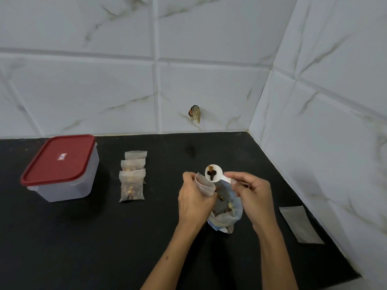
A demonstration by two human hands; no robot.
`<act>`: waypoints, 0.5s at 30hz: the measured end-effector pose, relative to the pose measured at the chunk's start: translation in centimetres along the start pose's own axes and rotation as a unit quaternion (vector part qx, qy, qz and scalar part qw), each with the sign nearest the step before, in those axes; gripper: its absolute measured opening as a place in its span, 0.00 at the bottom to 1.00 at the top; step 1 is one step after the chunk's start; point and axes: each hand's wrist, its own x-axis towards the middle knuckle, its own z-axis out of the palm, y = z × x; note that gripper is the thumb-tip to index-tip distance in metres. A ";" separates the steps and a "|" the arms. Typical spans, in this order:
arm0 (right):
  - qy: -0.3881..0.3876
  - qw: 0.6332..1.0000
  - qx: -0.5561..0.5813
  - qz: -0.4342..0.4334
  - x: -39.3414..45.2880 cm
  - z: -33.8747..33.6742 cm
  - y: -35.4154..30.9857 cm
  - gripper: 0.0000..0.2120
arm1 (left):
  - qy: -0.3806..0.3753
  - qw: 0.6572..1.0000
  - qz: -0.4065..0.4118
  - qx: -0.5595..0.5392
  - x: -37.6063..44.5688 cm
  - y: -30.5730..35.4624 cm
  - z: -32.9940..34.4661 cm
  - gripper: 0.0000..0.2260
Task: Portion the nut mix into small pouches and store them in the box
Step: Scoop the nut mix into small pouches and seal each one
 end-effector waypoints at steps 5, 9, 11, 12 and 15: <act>-0.050 0.958 -0.257 -0.121 -0.2 0.5 0.0 0.16 | -0.013 1.000 0.007 -0.028 0.0 0.2 -0.3 0.21; 0.018 0.932 -0.308 -0.191 0.5 0.7 0.8 0.12 | -0.013 0.999 0.014 -0.041 -0.1 0.4 -0.5 0.21; 0.029 0.935 -0.289 -0.202 0.7 0.6 1.1 0.12 | -0.013 0.999 0.016 -0.046 -0.1 0.5 -0.6 0.22; 0.031 0.935 -0.290 -0.202 0.6 0.6 1.3 0.13 | -0.013 0.999 0.018 -0.048 -0.1 0.4 -0.7 0.22; 0.044 0.942 -0.267 -0.197 0.2 0.6 1.2 0.14 | -0.017 0.998 0.020 -0.050 -0.2 0.4 -0.8 0.23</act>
